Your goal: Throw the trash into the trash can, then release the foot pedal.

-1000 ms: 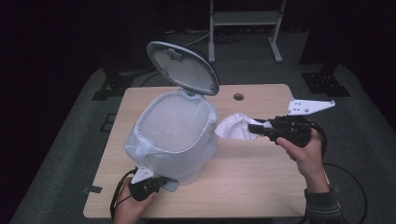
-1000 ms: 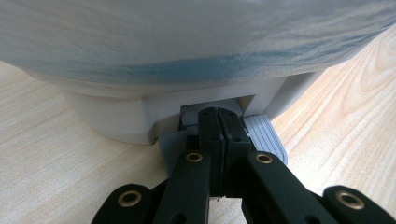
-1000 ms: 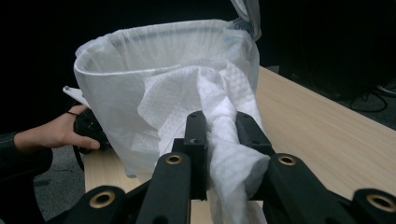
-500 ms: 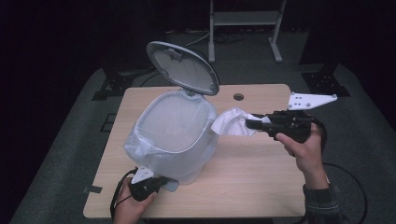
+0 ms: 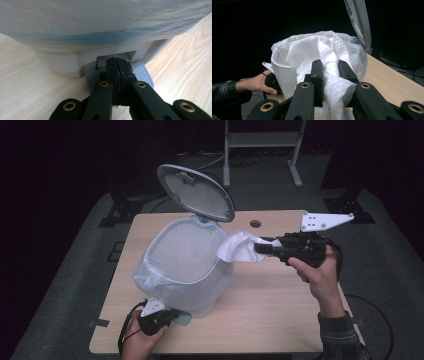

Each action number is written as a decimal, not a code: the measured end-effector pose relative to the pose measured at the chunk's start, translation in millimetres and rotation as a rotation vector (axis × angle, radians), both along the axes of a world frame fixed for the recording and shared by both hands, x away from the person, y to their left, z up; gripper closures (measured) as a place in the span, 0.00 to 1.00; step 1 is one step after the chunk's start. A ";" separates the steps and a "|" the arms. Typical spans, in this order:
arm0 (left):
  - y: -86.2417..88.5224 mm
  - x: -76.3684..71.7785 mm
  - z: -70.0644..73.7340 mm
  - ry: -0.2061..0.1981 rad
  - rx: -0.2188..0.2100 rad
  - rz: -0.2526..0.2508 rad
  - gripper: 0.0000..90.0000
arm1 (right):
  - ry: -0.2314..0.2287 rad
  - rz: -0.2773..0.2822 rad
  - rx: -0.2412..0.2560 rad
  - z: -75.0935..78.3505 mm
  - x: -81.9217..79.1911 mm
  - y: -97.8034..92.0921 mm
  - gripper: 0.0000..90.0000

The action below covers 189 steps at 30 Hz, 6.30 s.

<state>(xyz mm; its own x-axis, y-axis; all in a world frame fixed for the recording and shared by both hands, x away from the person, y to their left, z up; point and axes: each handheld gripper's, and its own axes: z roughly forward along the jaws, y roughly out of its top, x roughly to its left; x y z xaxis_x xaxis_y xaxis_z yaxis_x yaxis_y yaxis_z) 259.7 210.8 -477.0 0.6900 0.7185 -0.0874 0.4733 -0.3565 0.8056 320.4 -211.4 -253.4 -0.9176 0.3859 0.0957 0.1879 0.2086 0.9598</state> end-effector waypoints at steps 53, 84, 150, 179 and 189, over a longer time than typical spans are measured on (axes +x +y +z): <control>-0.1 0.2 -0.1 -0.001 -0.002 -0.002 0.99 | -0.032 0.080 -0.003 26.1 23.9 104.5 0.84; -0.5 -0.1 0.0 -0.004 0.002 -0.003 0.99 | -0.046 0.048 -0.067 16.2 33.4 171.8 0.70; 15.8 -15.6 16.9 -0.016 -0.025 0.032 0.37 | 0.006 -0.188 -0.050 -41.6 -13.0 7.0 0.48; 54.1 -8.1 1.8 0.009 0.096 0.083 0.10 | 0.161 -0.468 -0.195 -154.7 -21.4 -78.6 0.24; 56.7 -4.6 -5.1 0.022 0.132 0.082 0.10 | 0.229 -0.520 -0.250 -190.8 -26.0 -93.4 0.24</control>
<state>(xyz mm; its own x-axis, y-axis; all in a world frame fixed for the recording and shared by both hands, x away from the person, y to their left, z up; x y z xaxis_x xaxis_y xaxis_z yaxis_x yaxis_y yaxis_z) 255.1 267.5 -482.1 0.6274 0.7787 -0.0027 0.5220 -0.4181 0.7434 294.4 -304.8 -444.2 -0.5705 0.8130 0.1168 0.5208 0.2481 0.8168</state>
